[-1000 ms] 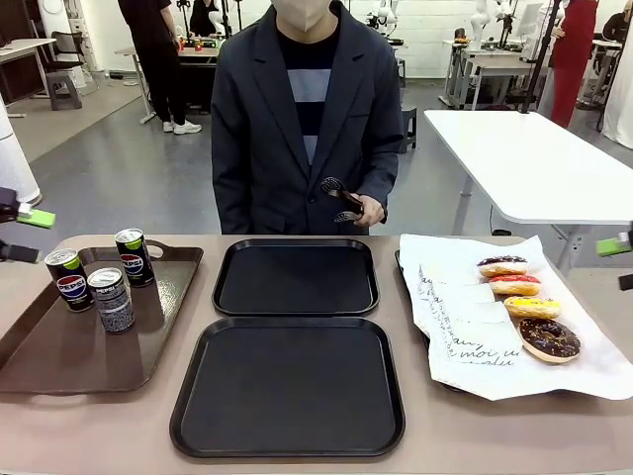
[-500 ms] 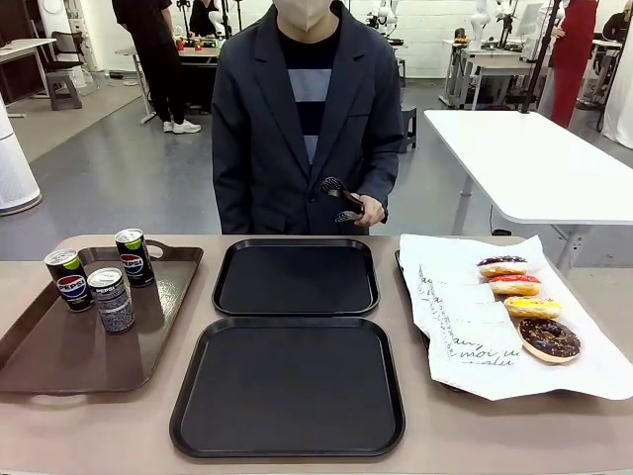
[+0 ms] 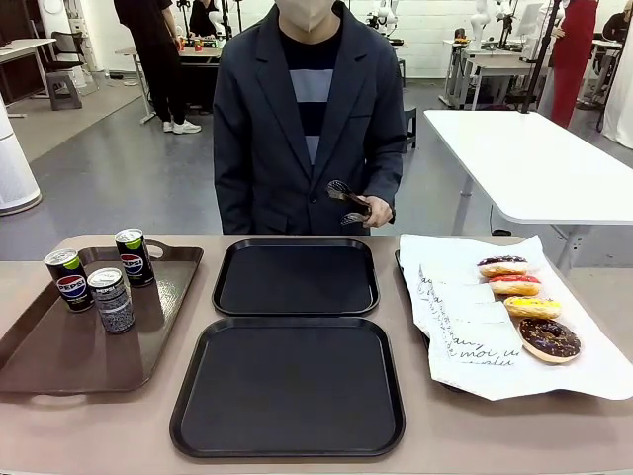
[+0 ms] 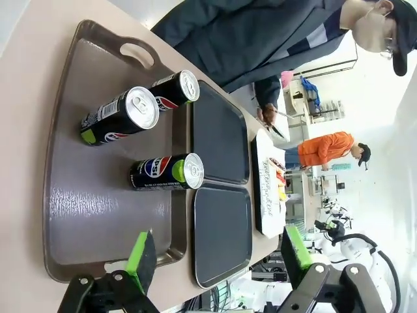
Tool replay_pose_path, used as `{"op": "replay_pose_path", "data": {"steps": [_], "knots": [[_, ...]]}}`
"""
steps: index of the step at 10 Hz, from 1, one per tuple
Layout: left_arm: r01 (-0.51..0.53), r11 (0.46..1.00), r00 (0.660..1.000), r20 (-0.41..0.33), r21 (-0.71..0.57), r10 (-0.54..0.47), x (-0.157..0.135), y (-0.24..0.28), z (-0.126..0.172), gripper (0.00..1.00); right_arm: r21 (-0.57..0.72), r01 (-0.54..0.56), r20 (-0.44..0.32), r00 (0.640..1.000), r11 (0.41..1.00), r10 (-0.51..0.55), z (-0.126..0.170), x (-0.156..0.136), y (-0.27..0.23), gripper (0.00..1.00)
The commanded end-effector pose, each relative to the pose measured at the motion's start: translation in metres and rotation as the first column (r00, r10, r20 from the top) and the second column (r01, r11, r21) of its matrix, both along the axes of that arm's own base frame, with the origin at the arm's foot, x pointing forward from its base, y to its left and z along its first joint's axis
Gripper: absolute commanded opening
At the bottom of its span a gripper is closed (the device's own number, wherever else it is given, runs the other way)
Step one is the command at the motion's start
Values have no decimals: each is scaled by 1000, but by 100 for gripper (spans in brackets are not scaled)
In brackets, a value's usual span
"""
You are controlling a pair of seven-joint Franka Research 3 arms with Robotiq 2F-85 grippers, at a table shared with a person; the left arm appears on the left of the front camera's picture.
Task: Set up donuts and drinks on trays.
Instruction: Pick up one Pepsi coke and place it on the Flat Tray.
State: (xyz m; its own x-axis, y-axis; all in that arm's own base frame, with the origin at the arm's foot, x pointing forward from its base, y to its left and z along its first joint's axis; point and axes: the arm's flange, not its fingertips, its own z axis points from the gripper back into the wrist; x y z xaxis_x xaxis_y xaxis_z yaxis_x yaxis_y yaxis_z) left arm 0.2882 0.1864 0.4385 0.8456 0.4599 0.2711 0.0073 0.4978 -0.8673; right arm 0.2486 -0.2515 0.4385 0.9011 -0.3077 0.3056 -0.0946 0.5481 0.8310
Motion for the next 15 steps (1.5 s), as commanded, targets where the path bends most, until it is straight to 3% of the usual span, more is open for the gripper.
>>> {"op": "replay_pose_path", "data": {"steps": [1,15], "knots": [[0,1000,1000,5,-7,0,2,0,-2,100,0,1,21,1000,1000,-1,8,0,4,100],[0,1000,1000,5,-7,0,2,0,-2,100,0,1,21,1000,1000,-1,8,0,4,100]]}}
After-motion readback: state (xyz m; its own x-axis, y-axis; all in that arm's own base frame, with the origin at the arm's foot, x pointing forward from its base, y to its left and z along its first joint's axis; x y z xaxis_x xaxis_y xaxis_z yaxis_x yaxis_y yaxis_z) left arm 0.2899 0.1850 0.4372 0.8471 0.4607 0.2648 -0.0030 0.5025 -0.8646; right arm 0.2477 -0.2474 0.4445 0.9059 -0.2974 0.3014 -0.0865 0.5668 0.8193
